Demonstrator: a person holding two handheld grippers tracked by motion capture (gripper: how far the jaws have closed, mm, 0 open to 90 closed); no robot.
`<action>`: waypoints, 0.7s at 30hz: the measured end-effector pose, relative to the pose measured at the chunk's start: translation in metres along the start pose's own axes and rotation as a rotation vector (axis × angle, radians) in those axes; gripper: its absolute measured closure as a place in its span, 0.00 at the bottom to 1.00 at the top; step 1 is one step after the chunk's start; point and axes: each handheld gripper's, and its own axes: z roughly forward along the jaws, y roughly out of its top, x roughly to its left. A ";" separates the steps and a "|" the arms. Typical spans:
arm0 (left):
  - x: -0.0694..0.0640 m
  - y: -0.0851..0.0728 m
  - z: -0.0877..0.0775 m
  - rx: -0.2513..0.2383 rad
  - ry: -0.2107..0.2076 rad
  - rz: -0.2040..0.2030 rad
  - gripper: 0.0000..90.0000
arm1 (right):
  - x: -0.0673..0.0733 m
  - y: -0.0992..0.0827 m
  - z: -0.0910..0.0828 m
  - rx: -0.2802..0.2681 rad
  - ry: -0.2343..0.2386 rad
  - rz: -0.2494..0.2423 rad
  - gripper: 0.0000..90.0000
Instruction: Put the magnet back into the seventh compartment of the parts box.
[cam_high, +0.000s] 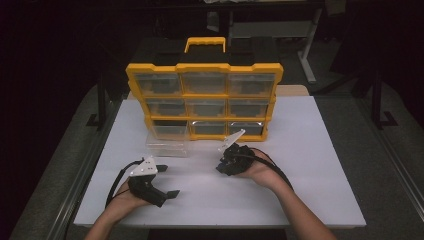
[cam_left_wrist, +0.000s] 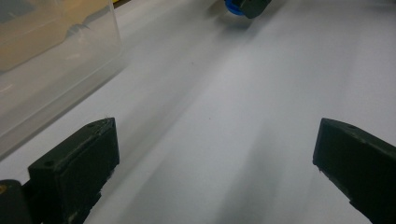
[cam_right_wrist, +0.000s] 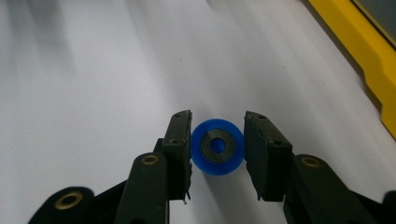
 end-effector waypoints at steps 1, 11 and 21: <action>0.000 0.000 0.000 -0.001 0.000 -0.001 0.00 | 0.001 0.000 -0.001 -0.001 -0.001 0.007 0.68; 0.000 0.001 0.000 -0.006 0.001 -0.005 0.00 | 0.001 0.007 -0.005 0.010 -0.006 0.001 0.69; 0.000 0.001 -0.001 -0.007 0.004 -0.006 0.00 | 0.001 0.015 -0.010 0.002 -0.003 0.009 0.69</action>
